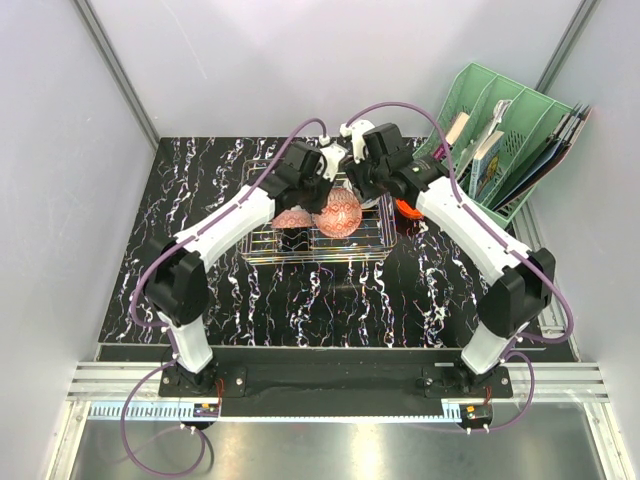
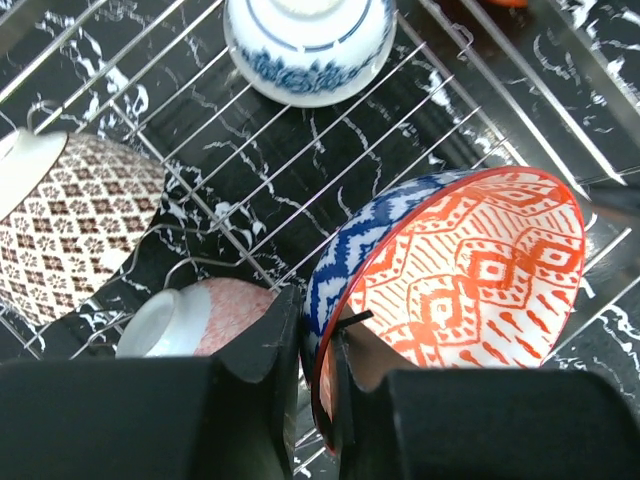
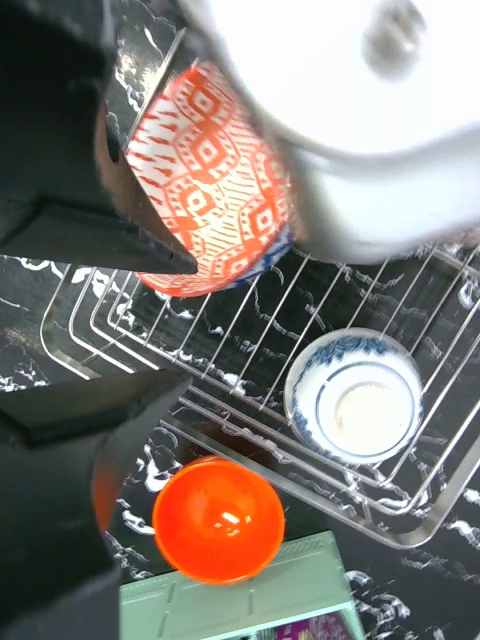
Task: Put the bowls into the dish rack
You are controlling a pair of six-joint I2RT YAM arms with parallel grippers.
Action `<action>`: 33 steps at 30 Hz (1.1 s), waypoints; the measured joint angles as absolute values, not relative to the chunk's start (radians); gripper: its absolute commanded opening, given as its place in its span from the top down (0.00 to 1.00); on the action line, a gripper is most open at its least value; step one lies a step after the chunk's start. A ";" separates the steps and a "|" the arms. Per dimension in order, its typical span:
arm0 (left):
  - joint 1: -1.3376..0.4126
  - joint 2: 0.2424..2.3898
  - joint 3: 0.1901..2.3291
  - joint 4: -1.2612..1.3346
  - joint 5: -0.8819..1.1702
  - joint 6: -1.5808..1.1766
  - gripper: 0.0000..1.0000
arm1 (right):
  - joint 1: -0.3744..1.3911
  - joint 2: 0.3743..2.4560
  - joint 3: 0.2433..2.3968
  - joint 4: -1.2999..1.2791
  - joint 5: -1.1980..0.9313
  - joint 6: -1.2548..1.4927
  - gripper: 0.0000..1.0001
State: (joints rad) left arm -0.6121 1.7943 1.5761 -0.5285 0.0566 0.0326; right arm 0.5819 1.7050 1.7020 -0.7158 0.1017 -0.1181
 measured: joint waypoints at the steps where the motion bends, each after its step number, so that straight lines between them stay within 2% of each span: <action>1: -0.605 1.794 1.573 -0.530 0.061 0.033 1.00 | 0.579 1.700 1.702 -0.714 0.083 -0.119 0.42; 4: -0.565 1.789 1.560 -0.530 0.086 0.029 1.00 | 0.556 1.676 1.702 -0.707 0.029 -0.118 0.34; 9: -0.484 1.766 1.558 -0.529 0.163 0.028 1.00 | 0.474 1.637 1.701 -0.702 -0.132 -0.105 0.28; 13: -0.418 1.712 1.542 -0.519 0.289 0.033 1.00 | 0.386 1.638 1.694 -0.702 -0.354 -0.066 0.21; 17: -0.381 1.629 1.494 -0.482 0.443 0.037 1.00 | 0.323 1.674 1.694 -0.700 -0.606 -0.014 0.08; 24: -0.369 1.571 1.451 -0.429 0.667 0.040 1.00 | 0.308 1.769 1.683 -0.646 -0.971 0.113 0.06; 33: -0.366 1.570 1.431 -0.387 0.762 0.033 1.00 | 0.304 1.779 1.594 -0.452 -1.222 0.292 0.08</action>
State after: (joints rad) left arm -0.3656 1.5700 1.4311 -0.3874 0.7616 0.0334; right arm 0.3038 1.7790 1.5940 -0.4522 -1.2221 0.2924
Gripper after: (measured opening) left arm 0.149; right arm 0.928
